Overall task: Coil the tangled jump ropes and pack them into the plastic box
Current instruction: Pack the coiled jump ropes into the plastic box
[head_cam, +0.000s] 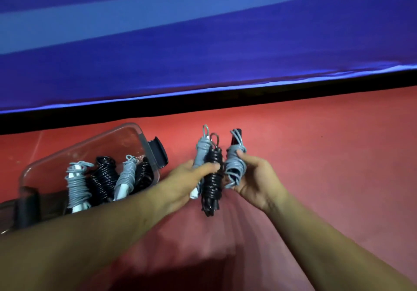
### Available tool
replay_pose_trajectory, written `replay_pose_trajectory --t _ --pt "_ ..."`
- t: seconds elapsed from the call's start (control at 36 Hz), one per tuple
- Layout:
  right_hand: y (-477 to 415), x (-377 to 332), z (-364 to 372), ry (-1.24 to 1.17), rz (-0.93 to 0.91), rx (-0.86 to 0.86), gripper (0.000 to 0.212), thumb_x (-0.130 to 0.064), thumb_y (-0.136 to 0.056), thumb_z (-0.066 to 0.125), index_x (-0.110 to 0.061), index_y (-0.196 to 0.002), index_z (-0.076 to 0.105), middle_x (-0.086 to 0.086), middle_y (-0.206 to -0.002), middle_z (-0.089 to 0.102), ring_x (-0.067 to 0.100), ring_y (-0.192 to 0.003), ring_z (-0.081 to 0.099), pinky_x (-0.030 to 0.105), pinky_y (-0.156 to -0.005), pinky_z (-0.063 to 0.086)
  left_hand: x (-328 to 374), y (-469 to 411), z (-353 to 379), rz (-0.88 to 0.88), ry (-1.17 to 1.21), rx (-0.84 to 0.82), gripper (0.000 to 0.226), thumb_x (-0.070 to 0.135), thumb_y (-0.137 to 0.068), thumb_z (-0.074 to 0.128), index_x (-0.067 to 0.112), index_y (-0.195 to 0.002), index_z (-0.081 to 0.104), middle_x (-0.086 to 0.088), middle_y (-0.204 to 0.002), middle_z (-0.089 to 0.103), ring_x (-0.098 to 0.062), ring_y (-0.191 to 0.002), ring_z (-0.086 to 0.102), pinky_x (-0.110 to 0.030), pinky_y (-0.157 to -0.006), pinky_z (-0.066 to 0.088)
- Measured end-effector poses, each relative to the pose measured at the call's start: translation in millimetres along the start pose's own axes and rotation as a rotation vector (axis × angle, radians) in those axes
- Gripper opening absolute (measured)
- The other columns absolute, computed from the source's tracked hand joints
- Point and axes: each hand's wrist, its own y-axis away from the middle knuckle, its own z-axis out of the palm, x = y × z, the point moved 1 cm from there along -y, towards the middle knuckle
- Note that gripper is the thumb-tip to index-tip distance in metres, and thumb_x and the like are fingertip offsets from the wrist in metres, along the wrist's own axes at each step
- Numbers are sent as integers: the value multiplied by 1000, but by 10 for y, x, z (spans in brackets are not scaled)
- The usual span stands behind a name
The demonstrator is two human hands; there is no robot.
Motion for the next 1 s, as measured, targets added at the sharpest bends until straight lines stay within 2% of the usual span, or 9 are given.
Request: replay_pose_trajectory --t 0.08,0.17,0.22,0.33,0.5,0.64,0.75,0.89,1.0 --pt "18 -201 396 46 -74 -95 21 -19 -99 41 -5 -99 56 17 -85 70 25 -74 68 36 -73 58 367 212 -116 137 81 41 35 14 -91 62 -4 -121 63 -24 -109 68 -24 -82 67 -30 -61 57" --pt "-15 -270 845 166 -117 -140 23 -20 -94 49 -3 -108 55 24 -104 65 31 -89 64 43 -87 52 640 490 -309 251 136 86 21 12 -96 53 4 -103 71 -8 -89 73 -13 -69 66 -24 -55 54" --pt "-35 -200 1142 249 -123 -152 23 -18 -93 54 -4 -111 53 26 -110 59 33 -92 61 44 -81 55 741 727 -505 286 164 141 19 11 -97 51 5 -93 69 -8 -80 71 -17 -67 65 -28 -60 56" --pt "-44 116 1576 377 -88 -151 7 -12 -96 55 -5 -95 57 18 -86 59 24 -70 60 41 -66 57 675 1049 -896 252 171 225 18 13 -95 54 1 -105 64 -21 -91 64 -28 -72 64 -37 -68 55" --pt "-190 813 2072 567 -22 -72 4 -5 -93 58 -5 -90 61 16 -82 61 30 -77 62 62 -85 51 474 1298 -1509 159 224 407 46 31 -89 68 -6 -117 63 -29 -110 68 -43 -97 67 -58 -94 51" --pt "-437 1158 2075 829 -88 142 13 -16 -80 70 -9 -89 65 14 -89 71 35 -86 71 53 -84 57 99 1170 -1842 79 -250 592 49 45 -87 72 4 -111 59 -11 -101 72 -18 -81 68 -25 -65 53" --pt "-601 1310 2006 1123 -90 256 47 -34 -67 74 -7 -105 65 13 -98 72 30 -86 71 44 -83 58 -107 993 -2014 -49 -436 630 43 37 -100 53 5 -128 43 -13 -117 62 -29 -104 60 -36 -92 49" --pt "-622 1377 2064 1435 -168 297 55 -37 -87 66 -3 -125 49 17 -118 64 33 -105 64 34 -87 50 -113 1018 -2225 -46 -710 639 26 19 -99 45 6 -122 43 -18 -121 61 -34 -107 59 -34 -83 44" --pt "-617 1398 2034 1709 -255 289 46 -36 -97 53 -1 -126 41 25 -121 61 39 -110 60 38 -86 47 -141 1059 -2290 -45 -787 583 35 35 -99 52 10 -124 54 -12 -125 63 -29 -113 59 -32 -87 43"
